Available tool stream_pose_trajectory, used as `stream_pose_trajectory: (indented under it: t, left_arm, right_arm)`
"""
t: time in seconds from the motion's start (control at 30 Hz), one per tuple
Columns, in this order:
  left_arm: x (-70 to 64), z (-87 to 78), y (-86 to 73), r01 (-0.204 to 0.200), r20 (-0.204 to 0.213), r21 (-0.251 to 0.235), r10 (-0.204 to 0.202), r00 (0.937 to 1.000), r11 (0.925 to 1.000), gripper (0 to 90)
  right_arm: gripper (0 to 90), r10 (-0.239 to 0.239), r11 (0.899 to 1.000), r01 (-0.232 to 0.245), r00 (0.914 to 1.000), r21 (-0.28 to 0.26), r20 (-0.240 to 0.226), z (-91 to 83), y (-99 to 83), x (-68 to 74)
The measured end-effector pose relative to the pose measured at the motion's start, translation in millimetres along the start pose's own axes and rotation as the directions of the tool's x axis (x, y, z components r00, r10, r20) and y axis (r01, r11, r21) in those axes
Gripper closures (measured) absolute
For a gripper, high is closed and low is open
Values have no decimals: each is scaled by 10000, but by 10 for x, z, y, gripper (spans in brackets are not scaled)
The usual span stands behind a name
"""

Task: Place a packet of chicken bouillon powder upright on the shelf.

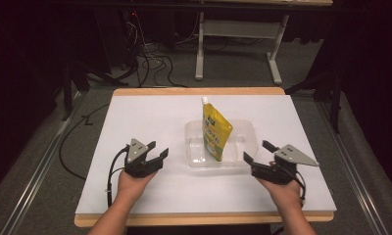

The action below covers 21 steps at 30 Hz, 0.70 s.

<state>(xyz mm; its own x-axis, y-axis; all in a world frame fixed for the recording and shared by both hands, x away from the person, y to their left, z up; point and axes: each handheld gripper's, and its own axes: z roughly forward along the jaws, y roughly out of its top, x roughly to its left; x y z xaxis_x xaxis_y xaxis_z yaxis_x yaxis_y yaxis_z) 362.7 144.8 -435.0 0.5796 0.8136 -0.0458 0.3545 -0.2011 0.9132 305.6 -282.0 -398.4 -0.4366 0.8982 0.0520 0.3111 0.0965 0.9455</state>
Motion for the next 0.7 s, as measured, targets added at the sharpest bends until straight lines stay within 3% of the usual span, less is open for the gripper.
stream_pose_trajectory:
  t: [0.17, 0.3, 0.4, 0.57, 0.7]
  left_arm:
    - [161, -218, -170, -175, -463, 502, 198, 9987, 9986, 398]
    - [305, -326, -273, 626, -935, 569, -572, 9940, 9964, 401]
    - [307, -304, -241, 963, -666, 274, -943, 9933, 9950, 401]
    - [221, -237, -225, 415, -379, 521, -396, 9985, 9978, 406]
    - [199, -253, -178, 473, -330, 357, -462, 9984, 9982, 425]
  right_arm:
    - [183, 467, 9989, -458, 9937, -108, 1018, -309, -224, -409]
    - [198, 832, 9965, -823, 9823, -119, 1681, -377, -396, -618]
    - [219, 1165, 9929, -1189, 9810, 61, 1549, -335, -455, -627]
    - [230, 867, 9958, -902, 9849, 172, 1498, -300, -459, -572]
    - [246, 1120, 9932, -1154, 9815, 129, 1556, -328, -437, -571]
